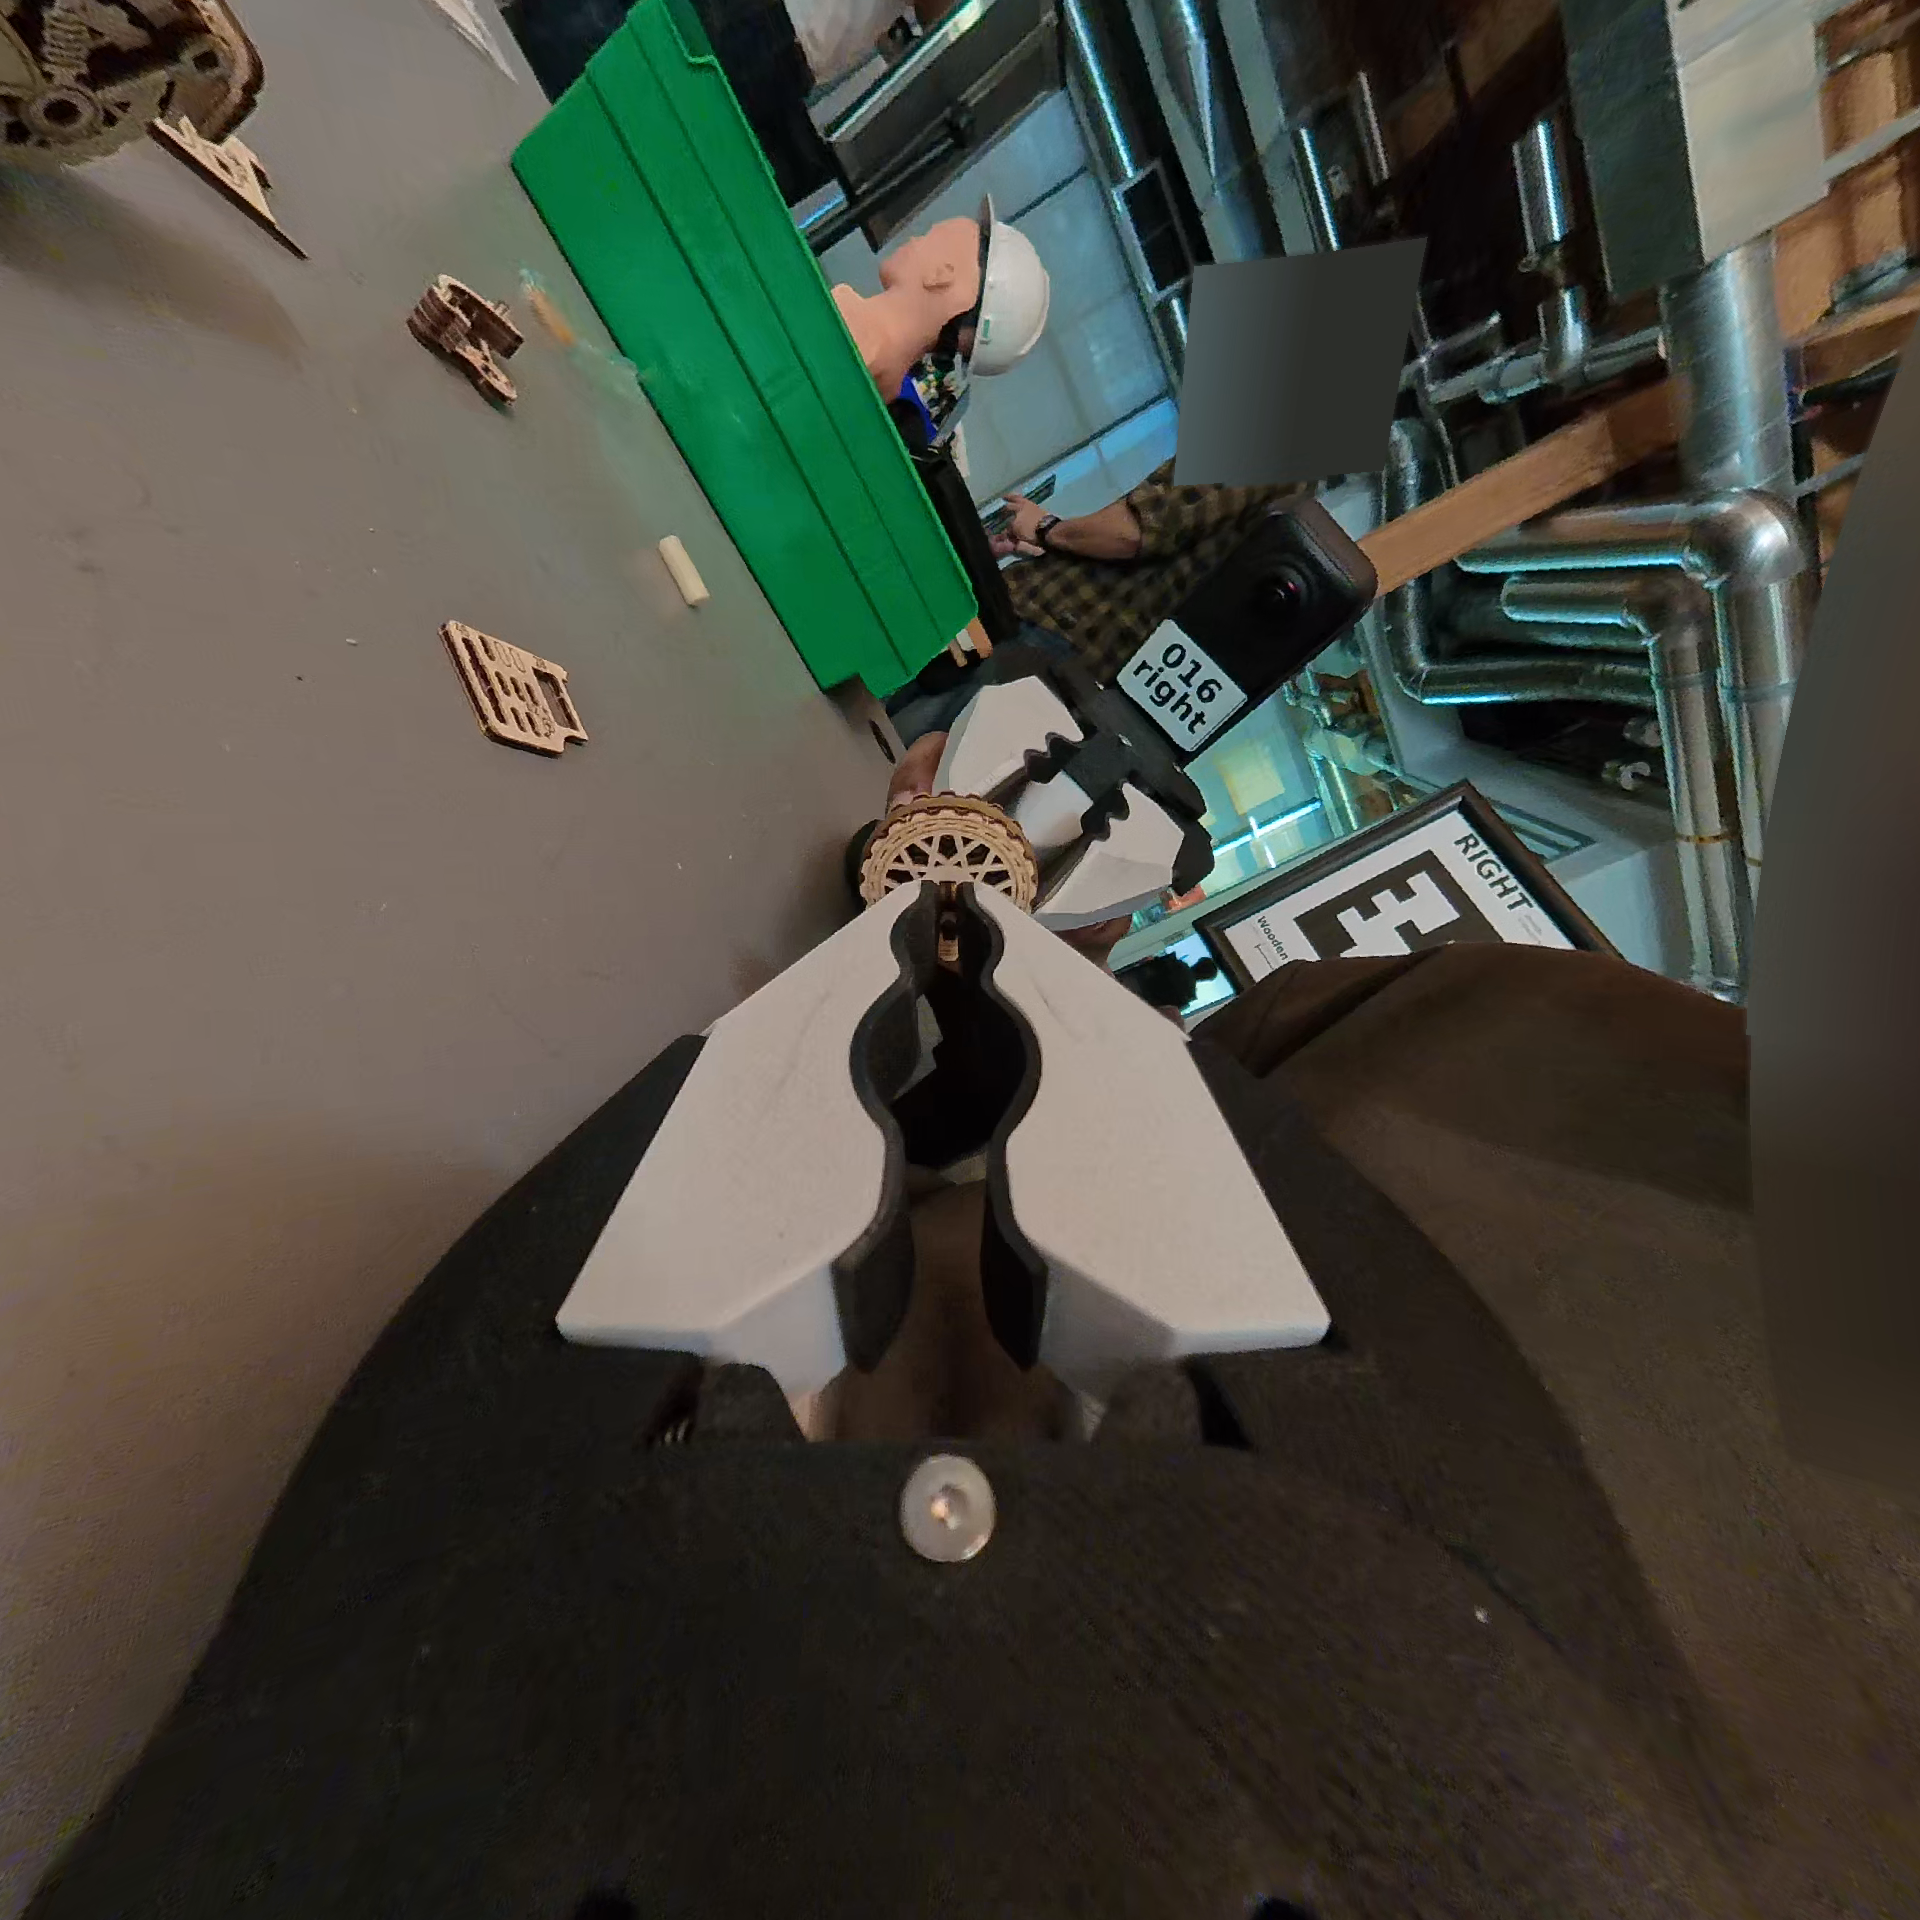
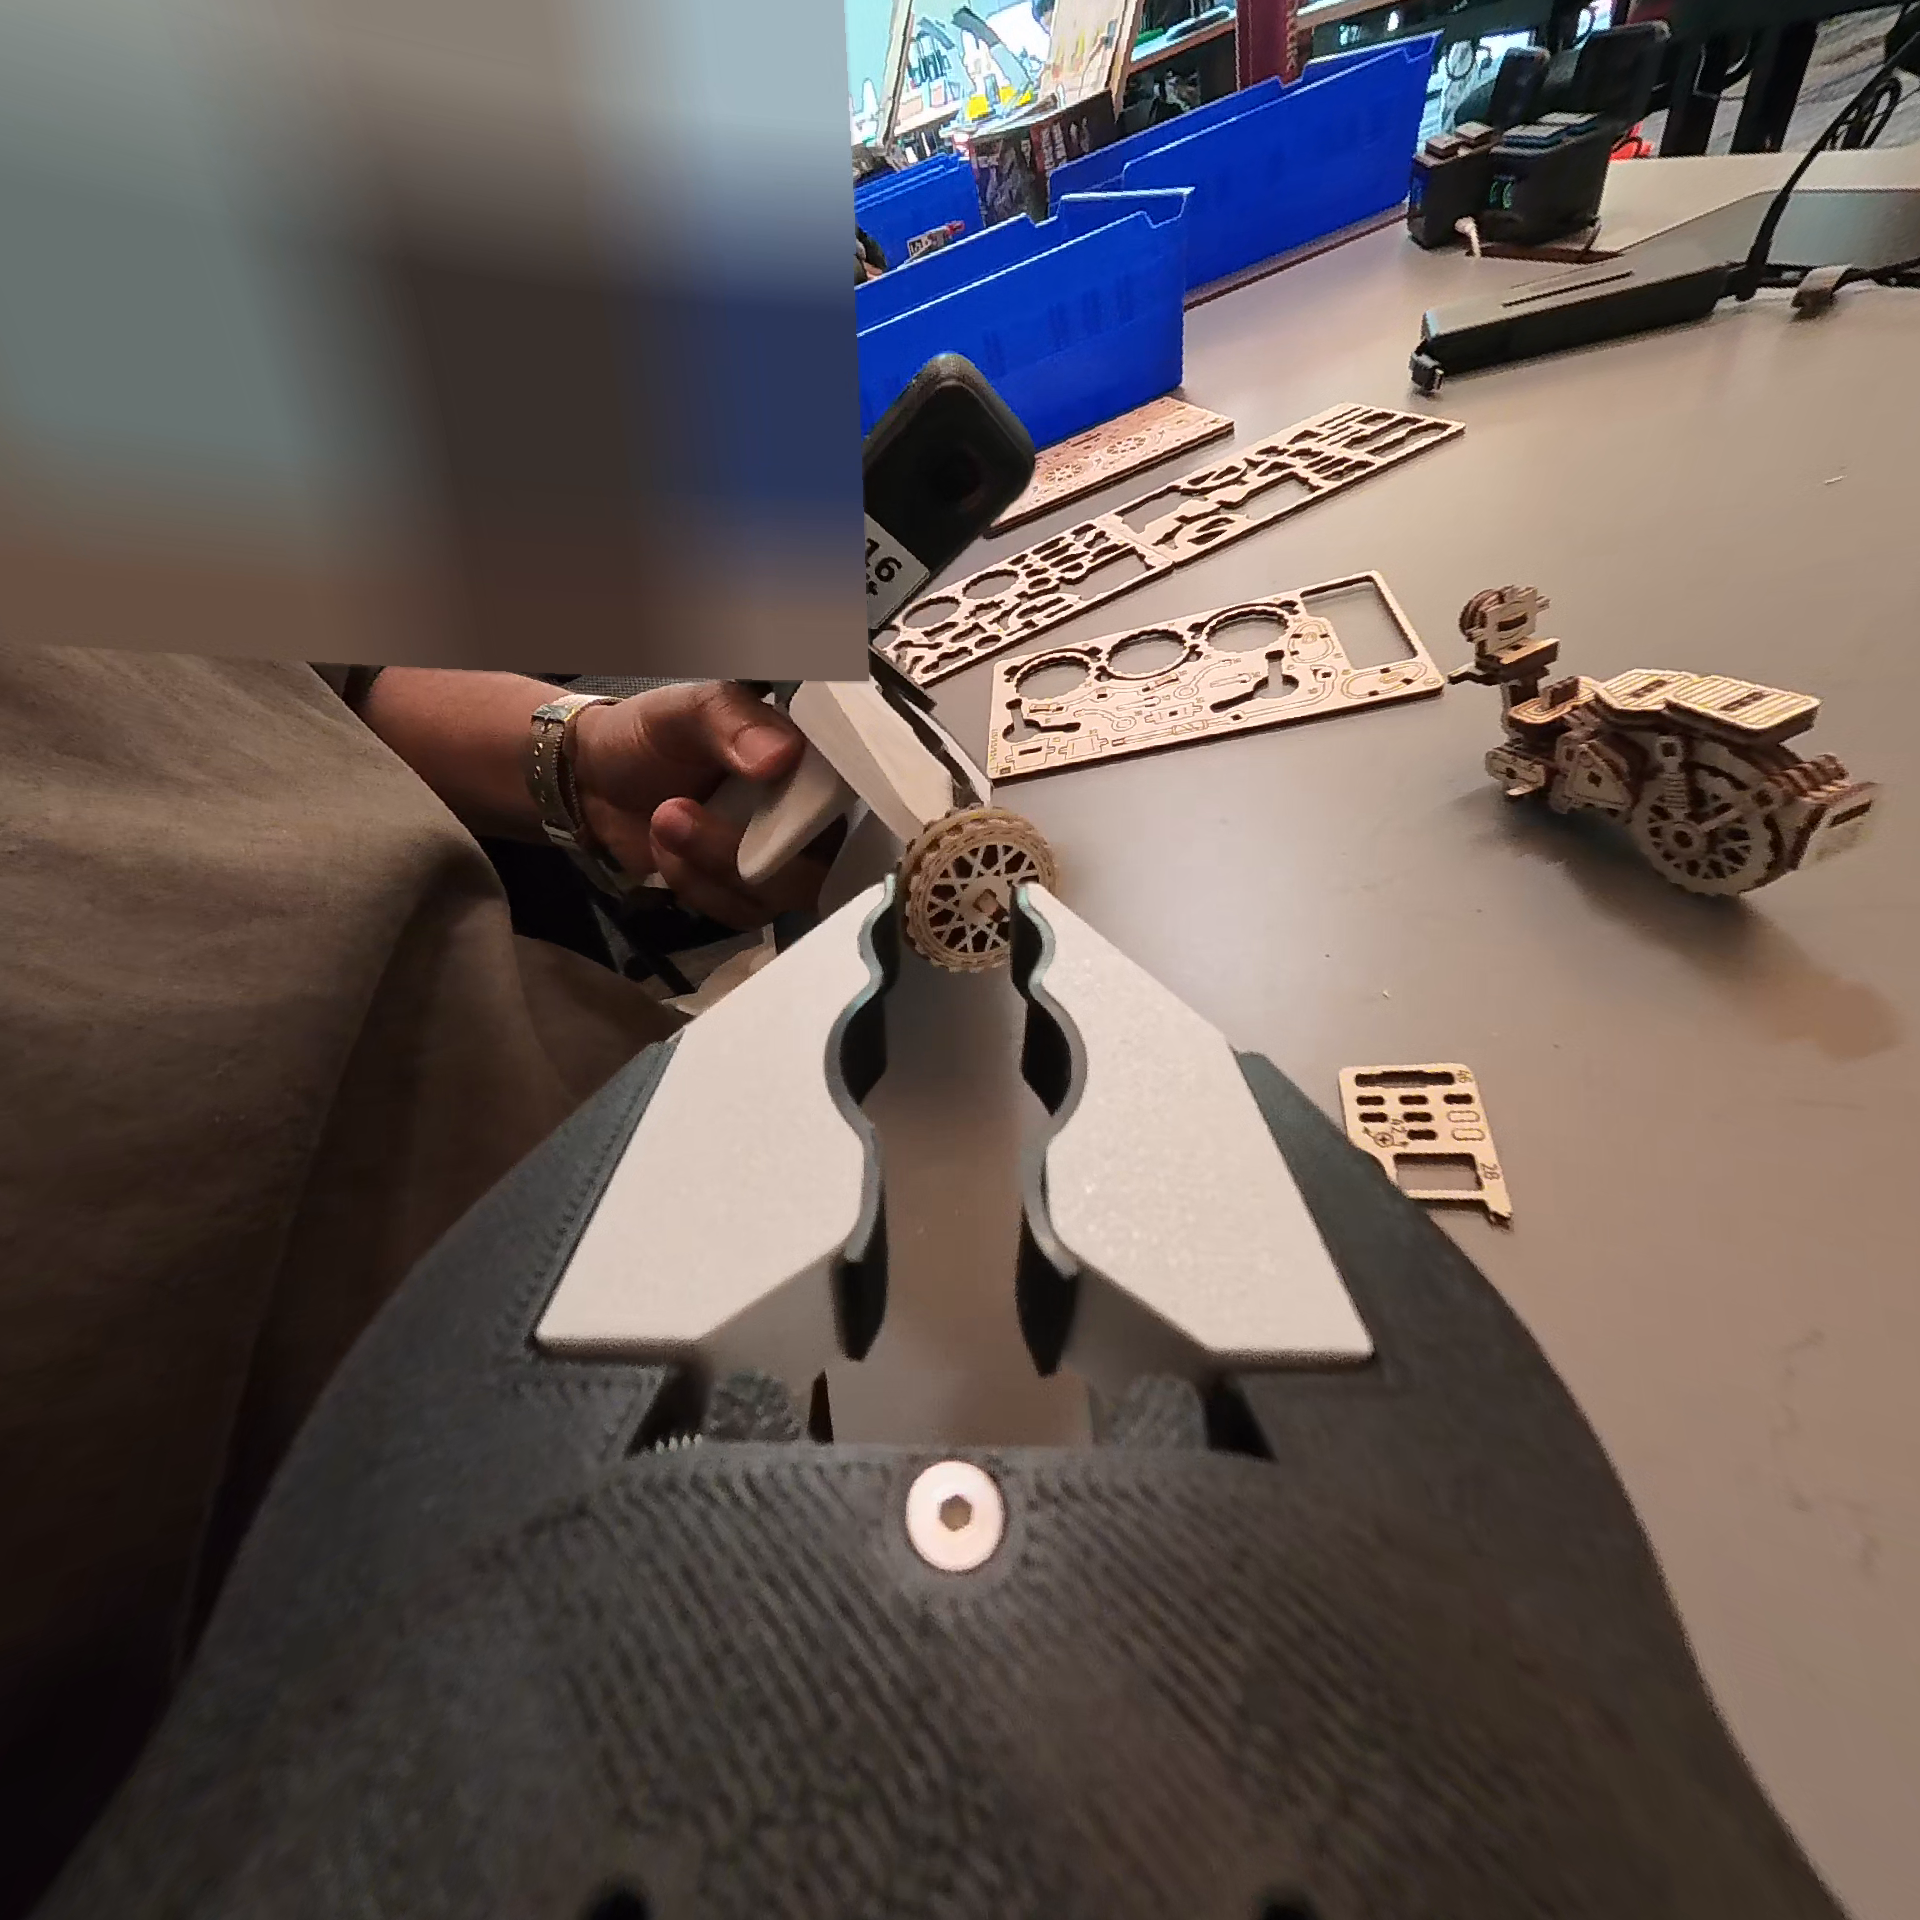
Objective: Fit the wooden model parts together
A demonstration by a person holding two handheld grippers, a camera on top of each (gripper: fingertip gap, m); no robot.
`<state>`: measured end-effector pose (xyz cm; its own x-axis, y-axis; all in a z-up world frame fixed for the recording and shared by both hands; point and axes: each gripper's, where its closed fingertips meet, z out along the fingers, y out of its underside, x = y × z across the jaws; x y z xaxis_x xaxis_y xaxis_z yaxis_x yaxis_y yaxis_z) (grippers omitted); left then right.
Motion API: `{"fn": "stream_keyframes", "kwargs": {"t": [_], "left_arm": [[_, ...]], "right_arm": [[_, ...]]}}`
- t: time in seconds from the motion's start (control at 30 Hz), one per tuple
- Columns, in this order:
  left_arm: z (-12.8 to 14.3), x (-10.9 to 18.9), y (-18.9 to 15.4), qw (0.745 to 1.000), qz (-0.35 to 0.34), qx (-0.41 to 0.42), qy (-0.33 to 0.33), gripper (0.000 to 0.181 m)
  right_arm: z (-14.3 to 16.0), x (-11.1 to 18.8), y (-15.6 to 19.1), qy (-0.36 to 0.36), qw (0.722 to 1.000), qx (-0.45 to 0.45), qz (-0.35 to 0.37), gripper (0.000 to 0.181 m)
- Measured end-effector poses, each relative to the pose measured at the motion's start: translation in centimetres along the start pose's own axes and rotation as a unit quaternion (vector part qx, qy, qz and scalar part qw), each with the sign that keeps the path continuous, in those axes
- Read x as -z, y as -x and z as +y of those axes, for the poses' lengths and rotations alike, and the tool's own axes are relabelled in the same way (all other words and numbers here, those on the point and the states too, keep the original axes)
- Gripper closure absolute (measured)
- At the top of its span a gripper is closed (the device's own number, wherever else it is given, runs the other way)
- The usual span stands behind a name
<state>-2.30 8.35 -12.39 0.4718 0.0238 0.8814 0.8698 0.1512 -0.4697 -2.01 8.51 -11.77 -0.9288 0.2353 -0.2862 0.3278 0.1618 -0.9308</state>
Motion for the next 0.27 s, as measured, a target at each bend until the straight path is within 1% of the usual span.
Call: {"fn": "stream_keyframes", "kwargs": {"t": [0.27], "left_arm": [[0.06, 0.0, 0.02, 1.0, -0.005, -0.008, 0.001, 0.181]], "right_arm": [[0.05, -0.04, -0.02, 0.001, 1.0, -0.003, 0.0, 0.162]]}}
